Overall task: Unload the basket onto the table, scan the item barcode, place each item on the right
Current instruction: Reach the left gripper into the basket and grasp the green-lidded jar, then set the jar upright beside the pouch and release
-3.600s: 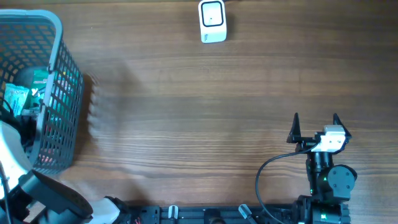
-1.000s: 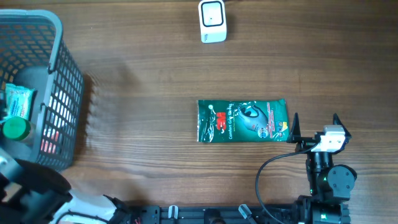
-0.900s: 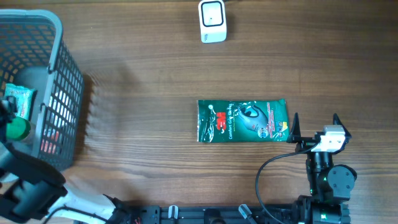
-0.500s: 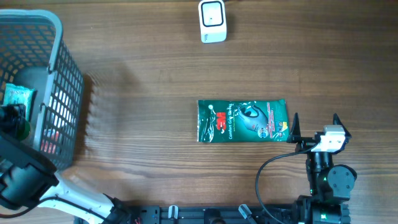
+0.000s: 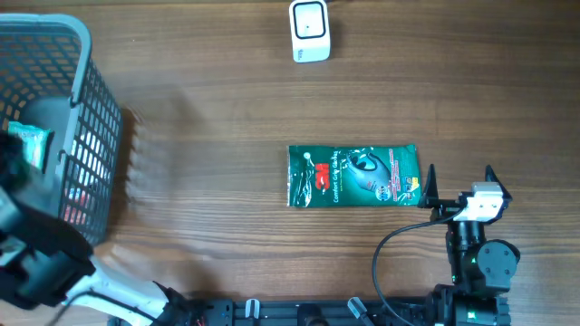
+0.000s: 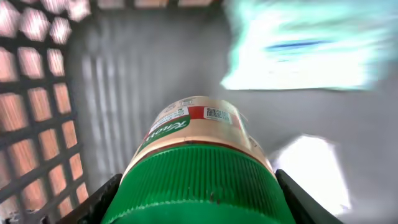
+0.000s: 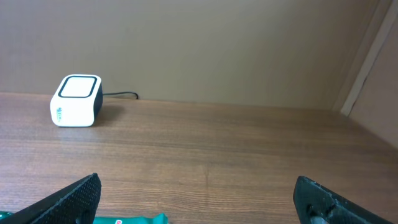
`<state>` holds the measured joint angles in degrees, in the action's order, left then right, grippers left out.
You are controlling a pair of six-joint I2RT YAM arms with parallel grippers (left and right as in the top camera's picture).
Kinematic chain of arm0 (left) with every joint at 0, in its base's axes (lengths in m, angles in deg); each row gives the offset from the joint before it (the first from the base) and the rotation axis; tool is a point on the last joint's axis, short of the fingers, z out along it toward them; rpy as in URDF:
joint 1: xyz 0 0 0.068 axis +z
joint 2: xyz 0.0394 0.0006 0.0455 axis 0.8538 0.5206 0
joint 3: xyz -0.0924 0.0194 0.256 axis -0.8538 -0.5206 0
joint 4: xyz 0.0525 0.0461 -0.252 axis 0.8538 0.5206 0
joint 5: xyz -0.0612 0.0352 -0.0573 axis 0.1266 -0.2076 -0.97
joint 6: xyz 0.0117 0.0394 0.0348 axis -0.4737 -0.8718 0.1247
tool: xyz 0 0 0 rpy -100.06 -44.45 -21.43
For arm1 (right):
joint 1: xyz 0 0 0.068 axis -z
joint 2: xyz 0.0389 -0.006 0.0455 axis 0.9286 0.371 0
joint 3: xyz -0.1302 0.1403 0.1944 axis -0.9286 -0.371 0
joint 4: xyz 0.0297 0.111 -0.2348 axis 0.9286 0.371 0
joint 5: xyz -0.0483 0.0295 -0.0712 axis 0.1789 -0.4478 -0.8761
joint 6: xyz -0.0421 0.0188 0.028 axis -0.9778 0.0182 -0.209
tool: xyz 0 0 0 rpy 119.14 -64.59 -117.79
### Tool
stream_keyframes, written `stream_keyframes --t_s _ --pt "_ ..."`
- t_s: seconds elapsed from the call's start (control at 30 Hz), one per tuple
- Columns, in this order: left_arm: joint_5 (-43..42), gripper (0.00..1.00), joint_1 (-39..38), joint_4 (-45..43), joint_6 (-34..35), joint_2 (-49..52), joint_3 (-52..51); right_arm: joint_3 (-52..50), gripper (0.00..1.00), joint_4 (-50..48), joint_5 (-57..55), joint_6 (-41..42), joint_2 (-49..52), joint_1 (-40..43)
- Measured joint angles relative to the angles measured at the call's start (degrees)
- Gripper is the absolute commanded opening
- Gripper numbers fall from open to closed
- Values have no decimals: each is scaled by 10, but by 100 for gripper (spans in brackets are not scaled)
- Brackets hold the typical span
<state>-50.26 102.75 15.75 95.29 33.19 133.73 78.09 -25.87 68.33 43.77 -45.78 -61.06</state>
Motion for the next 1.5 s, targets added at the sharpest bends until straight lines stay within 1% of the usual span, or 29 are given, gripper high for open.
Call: stream_keyframes --t_s 0.07,0.1,0.2,0.27,0.3,0.33,0.4,0.47,0.53,0.63,0.67,0.73,0.83,0.9,0.93,1.0,1.1,1.17,1.2,1.27,1.3,1.33,1.37,1.43,1.47,1.5 --pt "-12 48 -22 32 0 -65 114 0 100 0 0 0 0 0" --pt "-26 48 -38 37 0 -103 151 0 100 0 0 0 0 0" --pt "-67 49 -121 35 0 -209 197 0 100 0 0 0 0 0" --pt "-72 49 -235 54 0 -257 206 0 100 0 0 0 0 0" --pt "-74 49 -311 74 0 -265 206 0 100 0 0 0 0 0" --pt "-61 49 -356 86 0 -262 204 0 100 0 0 0 0 0" --pt "-33 49 -441 105 0 -243 182 0 100 0 0 0 0 0" --pt "-22 49 -514 104 0 -212 140 0 100 0 0 0 0 0" --pt "-13 49 -570 71 4 -178 68 0 100 0 0 0 0 0" --pt "-10 50 -621 6 21 -139 -25 0 100 -1 0 0 0 0" --pt "-14 50 -650 -26 26 -108 -76 0 100 -1 0 0 0 0" --pt "-24 50 -676 -75 33 -76 -126 0 100 -1 0 0 0 0" --pt "-37 50 -711 -109 48 -30 -167 0 100 -1 0 0 0 0" --pt "-44 51 -729 -133 57 -5 -188 0 100 -1 0 0 0 0" --pt "-46 57 -735 -143 61 2 -195 0 100 -1 0 0 0 0" --pt "-52 100 -746 -160 73 13 -210 0 100 -1 0 0 0 0" --pt "-64 100 -759 -161 79 16 -213 0 100 -1 0 0 0 0" --pt "-69 100 -760 -139 81 14 -200 0 100 0 0 0 0 0" --pt "-71 100 -757 -124 78 12 -185 0 100 0 0 0 0 0" --pt "-73 100 -742 -70 59 -1 -101 0 100 0 0 0 0 0" --pt "-71 100 -730 -17 42 -6 -24 0 100 0 0 0 0 0" --pt "-67 100 -717 0 25 -17 33 0 100 0 0 0 1 0" --pt "-42 100 -683 41 -3 -40 170 0 100 0 0 0 1 0" --pt "-4 100 -615 98 -25 -69 304 0 100 0 0 0 1 0" --pt "18 100 -560 110 -31 -77 373 0 100 0 0 0 2 0" --pt "43 100 -467 124 -35 -98 426 0 100 0 0 0 2 0"
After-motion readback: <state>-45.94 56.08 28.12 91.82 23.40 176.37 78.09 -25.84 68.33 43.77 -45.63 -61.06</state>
